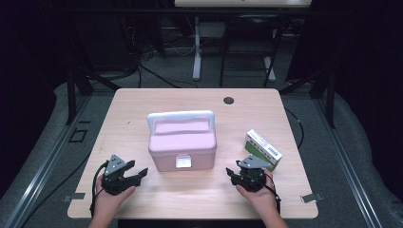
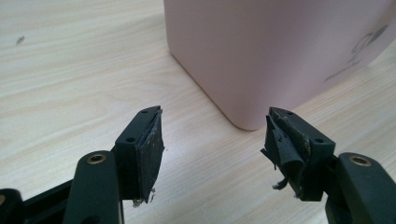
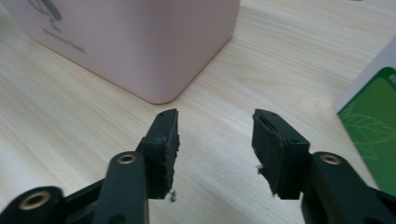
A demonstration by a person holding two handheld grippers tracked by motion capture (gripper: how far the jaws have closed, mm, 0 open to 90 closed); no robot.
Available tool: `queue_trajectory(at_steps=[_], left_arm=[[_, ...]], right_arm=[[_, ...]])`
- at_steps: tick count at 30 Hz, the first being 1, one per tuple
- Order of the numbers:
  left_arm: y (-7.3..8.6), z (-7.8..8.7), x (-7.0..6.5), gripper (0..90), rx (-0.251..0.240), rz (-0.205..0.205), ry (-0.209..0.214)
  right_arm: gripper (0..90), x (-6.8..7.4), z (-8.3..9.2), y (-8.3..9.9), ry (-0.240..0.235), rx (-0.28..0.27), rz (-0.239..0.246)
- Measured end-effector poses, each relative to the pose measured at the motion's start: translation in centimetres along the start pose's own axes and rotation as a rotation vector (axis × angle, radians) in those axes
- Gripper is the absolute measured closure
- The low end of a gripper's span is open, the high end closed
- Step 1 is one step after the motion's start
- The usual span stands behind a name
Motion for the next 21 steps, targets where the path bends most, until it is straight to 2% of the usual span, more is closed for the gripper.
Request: queue_trajectory(at_steps=[3,6,10,15,16,19,21], left_arm=[[0.20,-0.38,-0.02,36.9,0.012,0.016,0.012],[-0.12,-0.43,0.14,36.9,-0.009,0.038,0.011],[-0.20,-0.32,0.47,36.9,-0.022,0.063,0.008],[-0.27,-0.44,-0.05,36.9,-0.025,0.116,0.055],[-0.36,-0.40,-0.33,37.0,-0.028,0.117,0.078],[-0.44,-0.44,-0.40,38.7,-0.029,0.111,0.075],[-0.56,-0.67,-0.36,38.7,-0.036,0.104,0.059]], right_arm=[[51.8,0.33,-0.18,0.17,-0.025,0.016,-0.028],[52.2,0.41,-0.41,0.40,-0.021,0.033,0.001],[52.7,0.45,-0.53,0.47,-0.019,0.038,-0.009],[53.0,0.32,-0.41,0.28,-0.002,0.021,-0.007],[53.0,0.30,-0.42,0.24,0.000,0.017,-0.008],[53.8,0.26,-0.53,0.21,-0.001,0.017,-0.013],[53.9,0.26,-0.69,0.19,-0.004,0.019,-0.013]])
Point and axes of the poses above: each handheld gripper's, and its own axes: z roughly backward along the jaws, y roughly out of its underside, x roughly to its left, the point moved 10 cm from there along -z, roughly forward along the jaws, and after that the axes turned 2 degrees about -z, right-handed, at the moved point
